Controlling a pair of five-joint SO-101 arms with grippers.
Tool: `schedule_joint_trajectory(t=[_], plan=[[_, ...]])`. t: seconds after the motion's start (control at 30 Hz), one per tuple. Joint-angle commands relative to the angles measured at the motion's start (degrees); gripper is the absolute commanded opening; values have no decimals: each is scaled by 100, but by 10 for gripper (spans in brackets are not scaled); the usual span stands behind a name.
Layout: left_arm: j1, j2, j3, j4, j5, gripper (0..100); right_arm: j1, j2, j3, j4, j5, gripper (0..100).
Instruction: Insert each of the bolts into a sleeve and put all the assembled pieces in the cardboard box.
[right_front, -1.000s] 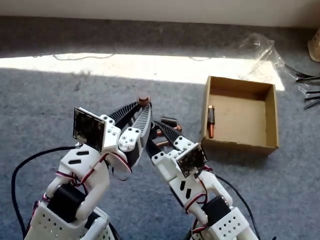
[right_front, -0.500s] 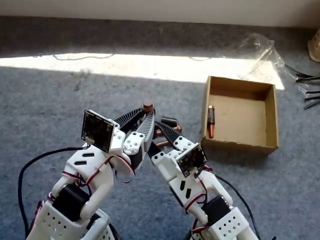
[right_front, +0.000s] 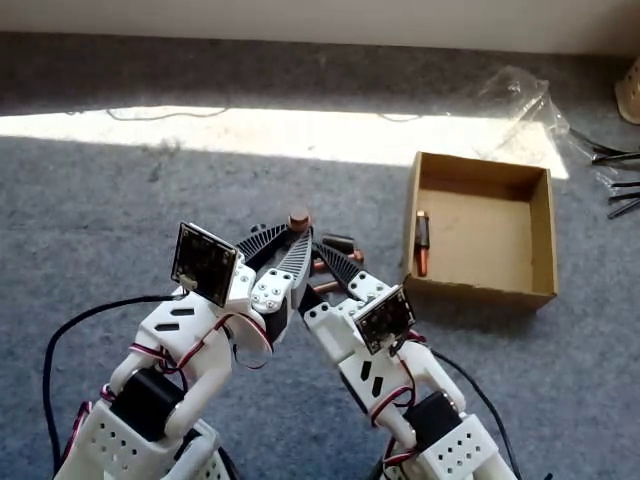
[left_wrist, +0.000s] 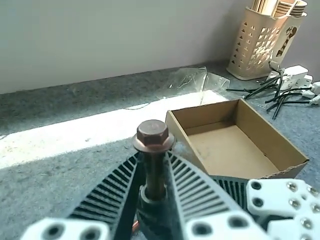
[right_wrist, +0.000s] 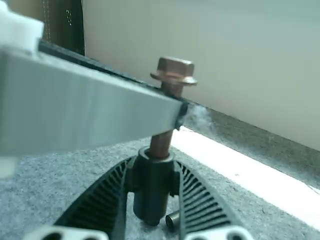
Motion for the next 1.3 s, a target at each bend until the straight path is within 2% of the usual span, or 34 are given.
schedule_joint_trajectory(t=[0.0, 0.17, 0.6, 0.7, 0.87, 1.07, 1.27], plan=[[75, 40, -31, 53, -44, 4, -48, -75, 725, -13, 35, 5], [66, -22, -22, 545, -53, 4, -48, -75, 725, -13, 35, 5], [48, -1868, 884, 413, -220, 5, -48, -75, 725, -13, 44, 5], [75, -1868, 884, 422, -571, 5, -48, -75, 725, -13, 53, 5], [66, -1631, 848, 413, -607, 6, -48, -75, 725, -4, 53, 5], [40, -1481, 840, 431, -615, 146, -48, -75, 725, 4, 53, 5], [40, -1473, 840, 431, -615, 155, -48, -75, 725, 4, 53, 5]])
